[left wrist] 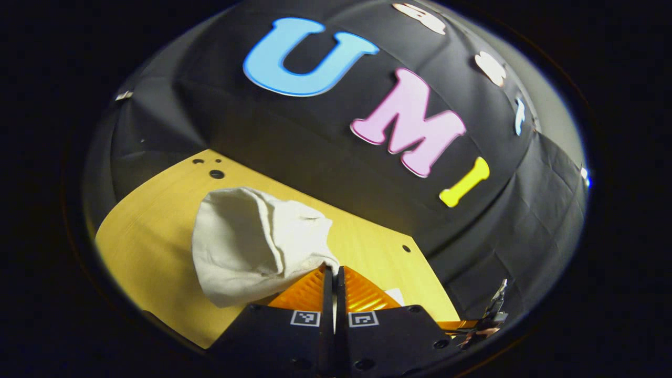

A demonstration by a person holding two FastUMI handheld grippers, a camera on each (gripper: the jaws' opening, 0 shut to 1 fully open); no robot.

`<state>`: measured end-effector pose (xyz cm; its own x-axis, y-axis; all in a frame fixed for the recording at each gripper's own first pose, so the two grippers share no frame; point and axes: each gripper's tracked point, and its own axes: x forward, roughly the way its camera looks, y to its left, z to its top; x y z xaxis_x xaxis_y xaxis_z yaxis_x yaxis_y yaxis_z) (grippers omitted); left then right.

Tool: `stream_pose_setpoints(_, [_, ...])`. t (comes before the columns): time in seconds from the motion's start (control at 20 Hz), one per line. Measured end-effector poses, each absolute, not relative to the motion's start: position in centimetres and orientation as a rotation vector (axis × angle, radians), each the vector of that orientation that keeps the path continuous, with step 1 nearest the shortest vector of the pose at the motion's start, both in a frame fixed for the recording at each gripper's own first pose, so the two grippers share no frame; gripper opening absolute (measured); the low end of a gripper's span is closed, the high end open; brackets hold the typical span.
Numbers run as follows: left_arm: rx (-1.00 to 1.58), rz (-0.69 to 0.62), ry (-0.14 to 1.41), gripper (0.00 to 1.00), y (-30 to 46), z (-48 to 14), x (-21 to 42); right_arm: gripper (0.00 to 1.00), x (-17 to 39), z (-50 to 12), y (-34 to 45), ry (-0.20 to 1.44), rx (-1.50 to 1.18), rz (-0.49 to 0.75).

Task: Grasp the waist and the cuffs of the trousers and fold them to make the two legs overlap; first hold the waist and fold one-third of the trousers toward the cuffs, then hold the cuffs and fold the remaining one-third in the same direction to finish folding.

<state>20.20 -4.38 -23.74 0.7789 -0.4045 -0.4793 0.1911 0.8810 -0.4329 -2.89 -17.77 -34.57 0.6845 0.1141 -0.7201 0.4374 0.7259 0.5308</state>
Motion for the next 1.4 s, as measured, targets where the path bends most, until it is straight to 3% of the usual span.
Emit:
stream_pose_setpoints(1.05, [-0.068, -0.682, 0.845, 0.08, -20.5, -32.4, 13.7, 0.54, -8.9, -34.1, -24.4, 0.77, 0.819, -0.329])
stream_pose_setpoints(1.15, [-0.065, -0.75, 0.858, 0.17, -22.3, -32.6, 12.4, 0.54, -9.3, -34.2, -24.5, 0.772, 0.823, -0.335])
stream_pose_setpoints(1.3, [-0.115, -0.877, 0.856, 0.5, -25.2, -31.2, 10.2, 0.54, -9.7, -34.4, -24.6, 0.775, 0.826, -0.34])
stream_pose_setpoints(1.4, [-0.16, -0.953, 0.847, 0.56, -26.7, -30.0, 8.7, 0.54, -9.6, -34.3, -24.4, 0.772, 0.827, -0.337])
